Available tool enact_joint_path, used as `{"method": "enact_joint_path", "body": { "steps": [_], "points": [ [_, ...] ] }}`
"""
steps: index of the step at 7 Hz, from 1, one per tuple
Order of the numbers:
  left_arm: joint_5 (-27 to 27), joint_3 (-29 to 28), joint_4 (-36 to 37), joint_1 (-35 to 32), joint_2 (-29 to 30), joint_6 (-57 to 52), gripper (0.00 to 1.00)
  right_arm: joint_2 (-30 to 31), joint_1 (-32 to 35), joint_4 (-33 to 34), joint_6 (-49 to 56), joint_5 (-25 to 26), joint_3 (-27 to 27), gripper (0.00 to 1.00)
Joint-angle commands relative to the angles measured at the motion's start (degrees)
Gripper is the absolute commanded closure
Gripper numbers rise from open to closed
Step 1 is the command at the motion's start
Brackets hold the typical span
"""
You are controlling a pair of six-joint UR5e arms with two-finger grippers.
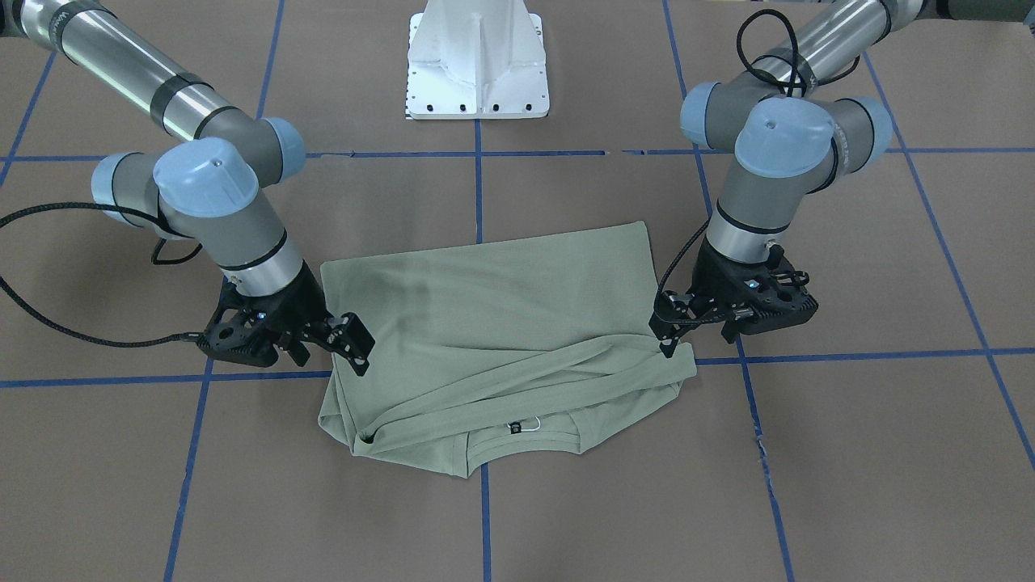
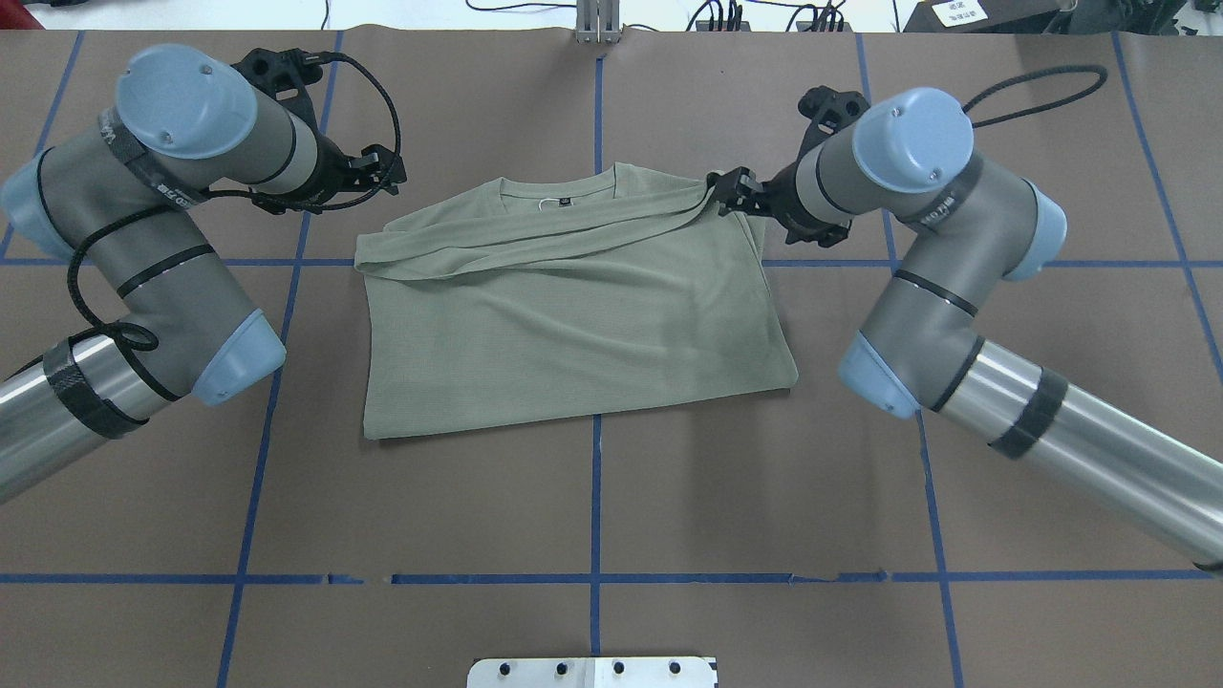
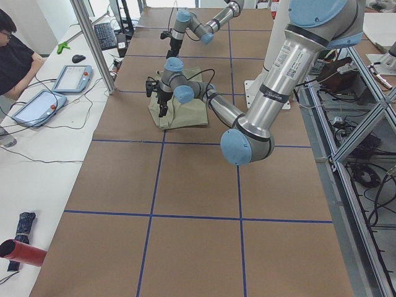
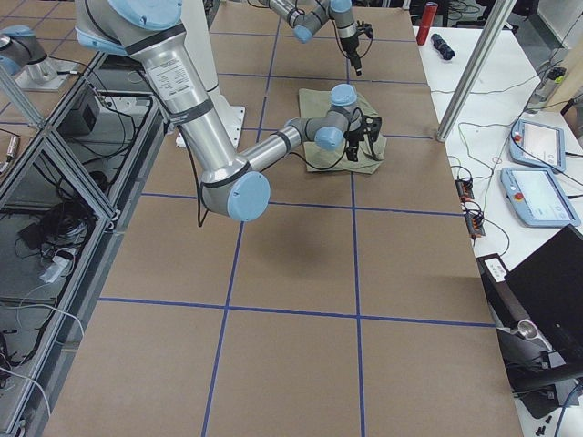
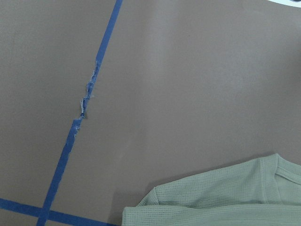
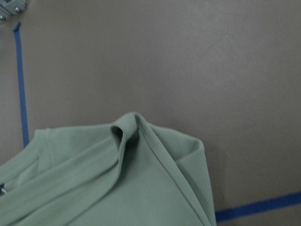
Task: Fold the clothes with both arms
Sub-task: 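Release the hem and raise both grippers away from the shirt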
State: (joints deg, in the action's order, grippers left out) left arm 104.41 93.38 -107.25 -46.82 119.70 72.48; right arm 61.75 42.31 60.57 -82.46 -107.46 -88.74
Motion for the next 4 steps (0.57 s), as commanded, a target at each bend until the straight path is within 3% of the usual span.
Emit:
{"method": "enact_joint_path", "body": {
  "steps": [1,4],
  "points": [
    [0.0,5.4,4.6,0.0,0.1,0.2,0.01,11.2,-3.4,0.1,-0.1,-0.5,-10.1,0.00],
    [-0.1,7.6,5.6,0.1,0.0,0.3,0.01,10.3,-6.8,0.0,0.1,0.3,-8.0,0.03]
  ]
}}
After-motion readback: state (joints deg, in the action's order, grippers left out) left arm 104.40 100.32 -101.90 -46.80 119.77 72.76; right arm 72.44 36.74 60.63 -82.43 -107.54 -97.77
